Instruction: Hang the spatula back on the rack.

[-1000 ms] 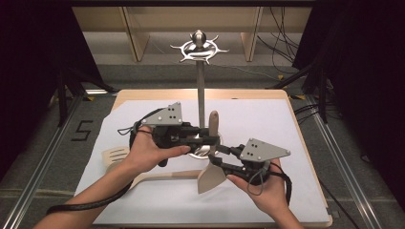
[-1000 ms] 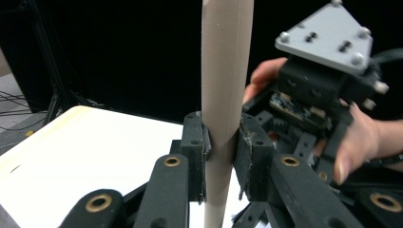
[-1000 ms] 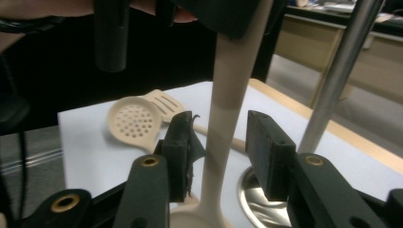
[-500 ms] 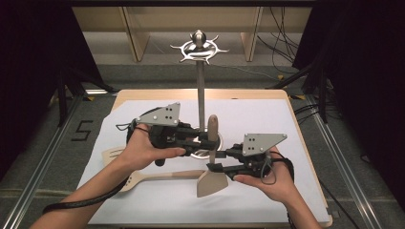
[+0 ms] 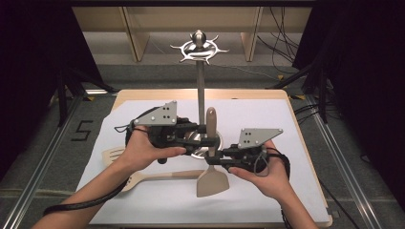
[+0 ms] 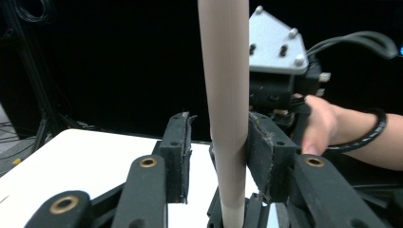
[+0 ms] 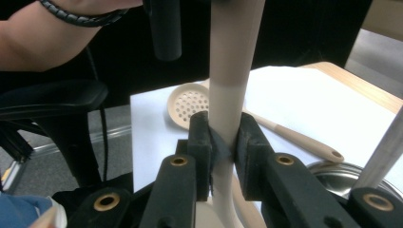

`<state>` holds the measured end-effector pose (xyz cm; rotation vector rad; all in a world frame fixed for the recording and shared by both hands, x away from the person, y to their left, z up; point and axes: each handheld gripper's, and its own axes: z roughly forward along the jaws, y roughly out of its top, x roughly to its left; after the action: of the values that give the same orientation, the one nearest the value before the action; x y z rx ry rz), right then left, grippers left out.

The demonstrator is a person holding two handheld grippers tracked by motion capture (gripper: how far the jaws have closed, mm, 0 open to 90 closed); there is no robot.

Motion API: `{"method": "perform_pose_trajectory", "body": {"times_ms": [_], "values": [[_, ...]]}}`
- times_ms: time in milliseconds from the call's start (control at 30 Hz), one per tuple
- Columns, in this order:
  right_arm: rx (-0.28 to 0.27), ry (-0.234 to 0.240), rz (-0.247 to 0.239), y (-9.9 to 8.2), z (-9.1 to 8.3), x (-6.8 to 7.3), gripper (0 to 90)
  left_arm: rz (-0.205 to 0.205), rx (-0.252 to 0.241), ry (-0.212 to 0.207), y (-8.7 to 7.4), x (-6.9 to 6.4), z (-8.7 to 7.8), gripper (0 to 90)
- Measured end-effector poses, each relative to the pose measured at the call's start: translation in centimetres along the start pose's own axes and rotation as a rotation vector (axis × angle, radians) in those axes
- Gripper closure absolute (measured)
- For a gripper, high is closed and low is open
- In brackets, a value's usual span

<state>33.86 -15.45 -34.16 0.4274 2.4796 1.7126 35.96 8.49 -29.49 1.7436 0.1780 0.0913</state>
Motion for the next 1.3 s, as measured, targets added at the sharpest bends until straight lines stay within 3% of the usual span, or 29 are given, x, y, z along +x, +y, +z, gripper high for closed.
{"method": "perform_pose_trajectory", "body": {"times_ms": [200,300,400,500,533,667,833,933,1000,1067,1100,1200,1300], "values": [[0.003,0.001,0.024,0.4,0.2,-0.1,79.5,0.008,-0.006,0.012,-0.1,-0.1,0.1,72.5],[-0.014,-0.017,0.001,0.6,0.2,-0.3,79.0,-0.03,-0.014,-0.004,0.1,0.1,0.2,74.5],[-0.015,-0.028,0.027,0.6,0.0,-0.3,66.7,-0.008,-0.003,0.021,0.5,0.5,0.4,75.2],[-0.003,-0.087,-0.007,0.3,-0.5,-0.5,59.7,0.013,-0.002,0.046,1.2,1.1,0.4,75.3],[-0.001,-0.1,0.016,0.0,-0.7,-0.5,57.7,0.013,-0.004,0.049,1.3,1.2,0.4,75.3],[-0.005,-0.17,0.024,-0.9,-1.6,-0.6,56.2,0.033,0.01,0.082,1.8,2.0,0.5,75.3],[-0.009,-0.256,0.058,-1.8,-2.9,-1.1,56.0,0.025,0.009,0.102,2.0,2.7,0.6,75.3],[-0.019,-0.279,0.092,-2.2,-3.3,-1.2,56.2,0.021,0.01,0.111,2.2,3.1,0.6,75.3],[-0.022,-0.306,0.072,-2.5,-3.6,-1.4,56.2,0.019,0.008,0.116,2.4,3.2,0.6,75.3],[-0.011,-0.313,0.112,-2.8,-3.8,-1.3,56.3,0.018,0.007,0.122,2.5,3.5,0.6,75.3],[-0.02,-0.323,0.088,-2.9,-3.7,-1.5,56.3,0.016,0.008,0.123,2.6,3.6,0.6,75.3],[0.006,-0.353,0.115,-3.3,-3.8,-1.4,56.1,0.014,0.01,0.126,2.7,3.8,0.6,75.3],[0.03,-0.409,0.094,-3.6,-3.7,-1.2,55.9,0.01,0.006,0.132,2.8,3.9,0.6,75.3]]}}
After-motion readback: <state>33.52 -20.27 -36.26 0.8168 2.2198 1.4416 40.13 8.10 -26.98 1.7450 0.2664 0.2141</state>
